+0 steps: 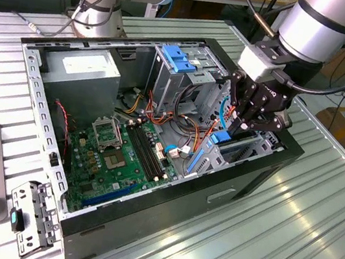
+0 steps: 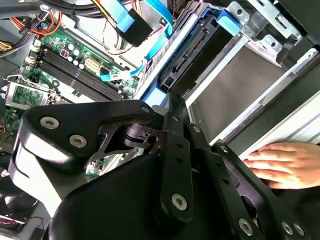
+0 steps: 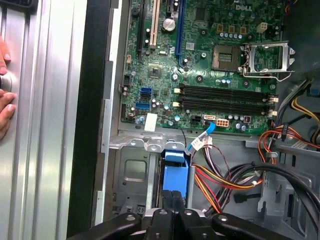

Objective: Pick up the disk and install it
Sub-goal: 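Insert the first disk wire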

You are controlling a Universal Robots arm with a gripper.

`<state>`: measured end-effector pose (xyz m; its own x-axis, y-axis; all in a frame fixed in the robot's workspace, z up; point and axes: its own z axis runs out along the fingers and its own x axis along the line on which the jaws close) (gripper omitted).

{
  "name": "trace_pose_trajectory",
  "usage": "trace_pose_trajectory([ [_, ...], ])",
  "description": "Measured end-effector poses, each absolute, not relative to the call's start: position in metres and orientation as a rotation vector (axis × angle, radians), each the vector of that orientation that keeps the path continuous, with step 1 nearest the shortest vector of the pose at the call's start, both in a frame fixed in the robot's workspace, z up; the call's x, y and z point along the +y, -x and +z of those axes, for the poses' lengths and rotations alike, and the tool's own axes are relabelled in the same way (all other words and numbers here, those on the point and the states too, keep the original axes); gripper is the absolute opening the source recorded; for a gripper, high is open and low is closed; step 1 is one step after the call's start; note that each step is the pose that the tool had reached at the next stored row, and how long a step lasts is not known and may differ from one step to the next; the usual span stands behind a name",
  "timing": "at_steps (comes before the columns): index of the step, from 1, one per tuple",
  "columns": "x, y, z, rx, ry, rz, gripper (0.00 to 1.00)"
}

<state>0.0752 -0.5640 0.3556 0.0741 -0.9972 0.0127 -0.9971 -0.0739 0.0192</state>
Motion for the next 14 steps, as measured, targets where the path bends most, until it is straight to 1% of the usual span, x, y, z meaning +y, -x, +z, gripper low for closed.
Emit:
trace_pose_trajectory([
  [3,-0.564,-0.079,0.356,-2.122,-2.285,-0.006,0.11],
  [11,-0.562,-0.119,0.356,-2.110,-2.277,-0.028,0.11],
  [14,-0.562,-0.120,0.357,-2.086,-2.297,-0.030,0.11],
])
